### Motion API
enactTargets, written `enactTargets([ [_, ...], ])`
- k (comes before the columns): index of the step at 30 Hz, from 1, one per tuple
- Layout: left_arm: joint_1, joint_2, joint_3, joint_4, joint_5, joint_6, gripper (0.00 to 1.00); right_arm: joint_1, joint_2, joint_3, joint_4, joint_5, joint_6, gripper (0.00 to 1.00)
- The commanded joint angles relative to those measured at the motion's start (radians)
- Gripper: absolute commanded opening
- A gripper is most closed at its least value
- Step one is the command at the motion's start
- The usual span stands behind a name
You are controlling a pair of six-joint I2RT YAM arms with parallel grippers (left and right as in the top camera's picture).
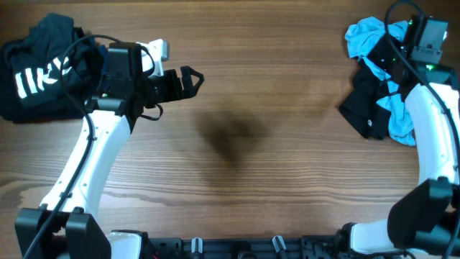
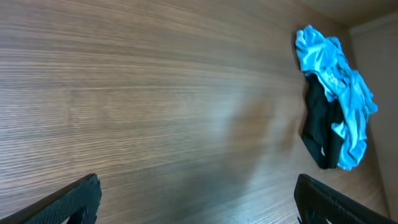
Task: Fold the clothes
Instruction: 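Reach the right gripper to the light-blue T-shirt and grasp it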
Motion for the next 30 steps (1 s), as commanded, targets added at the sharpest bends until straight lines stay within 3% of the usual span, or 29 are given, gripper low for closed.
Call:
enactTargets([
  [1,-0.030,-0.001,0.015,0.005,0.015,-0.008,1.00,-0.042,0.062,0.023,-0.013,0.041,0.021,0.89],
  [15,-0.078,0.005,0.015,0.046,0.010,-0.004,1.00,-0.094,0.204,0.017,-0.009,0.126,-0.027,0.87],
  [20,-0.078,0.007,0.015,0.047,-0.015,-0.001,1.00,-0.095,0.224,0.016,0.020,0.124,-0.114,0.87],
  [30,-0.078,0.027,0.014,0.050,-0.014,-0.001,1.00,-0.097,0.225,-0.011,0.094,0.122,-0.140,0.88],
])
